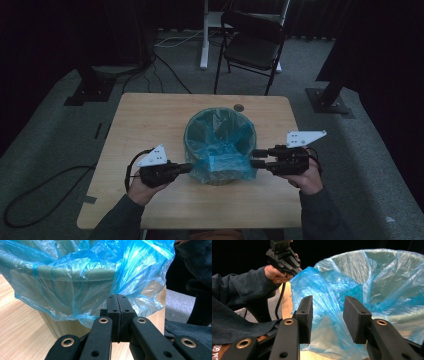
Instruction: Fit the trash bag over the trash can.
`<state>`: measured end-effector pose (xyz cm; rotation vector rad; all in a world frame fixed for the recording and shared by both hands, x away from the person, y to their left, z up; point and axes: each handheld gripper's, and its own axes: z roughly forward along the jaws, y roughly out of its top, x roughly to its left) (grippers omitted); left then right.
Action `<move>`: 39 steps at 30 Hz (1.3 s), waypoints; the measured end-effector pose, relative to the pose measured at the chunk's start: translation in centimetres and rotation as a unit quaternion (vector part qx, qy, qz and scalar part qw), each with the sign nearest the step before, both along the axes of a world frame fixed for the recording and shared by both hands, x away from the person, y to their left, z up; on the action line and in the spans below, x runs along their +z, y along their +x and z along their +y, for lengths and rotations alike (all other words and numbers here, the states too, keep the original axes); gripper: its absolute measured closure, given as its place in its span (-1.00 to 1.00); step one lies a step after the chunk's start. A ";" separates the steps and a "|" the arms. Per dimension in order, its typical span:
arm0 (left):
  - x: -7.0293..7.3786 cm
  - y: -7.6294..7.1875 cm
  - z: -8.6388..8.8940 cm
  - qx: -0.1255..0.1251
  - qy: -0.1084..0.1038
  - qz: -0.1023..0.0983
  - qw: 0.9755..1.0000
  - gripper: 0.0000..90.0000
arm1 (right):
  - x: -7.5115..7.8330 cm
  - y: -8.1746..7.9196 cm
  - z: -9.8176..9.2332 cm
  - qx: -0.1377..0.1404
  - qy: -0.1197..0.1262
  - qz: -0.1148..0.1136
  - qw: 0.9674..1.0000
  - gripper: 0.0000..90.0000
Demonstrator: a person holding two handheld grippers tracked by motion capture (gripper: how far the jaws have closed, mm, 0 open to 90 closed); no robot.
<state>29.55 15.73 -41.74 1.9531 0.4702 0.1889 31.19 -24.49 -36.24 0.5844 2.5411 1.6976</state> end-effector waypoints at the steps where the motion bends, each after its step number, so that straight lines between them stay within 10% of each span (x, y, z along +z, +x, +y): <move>1: 0.0 0.0 0.0 0.000 0.000 0.000 1.000 0.99 | 0.0 0.1 0.2 0.003 -0.002 0.004 1.000 0.32; 16: 0.1 0.0 -0.2 -0.004 -0.006 0.001 1.000 0.99 | -0.7 1.4 2.1 0.022 -0.027 0.031 0.999 0.14; 39: 0.0 -0.1 -0.4 -0.005 -0.004 0.001 1.000 0.98 | -0.4 0.5 2.4 0.026 -0.035 0.000 0.999 0.76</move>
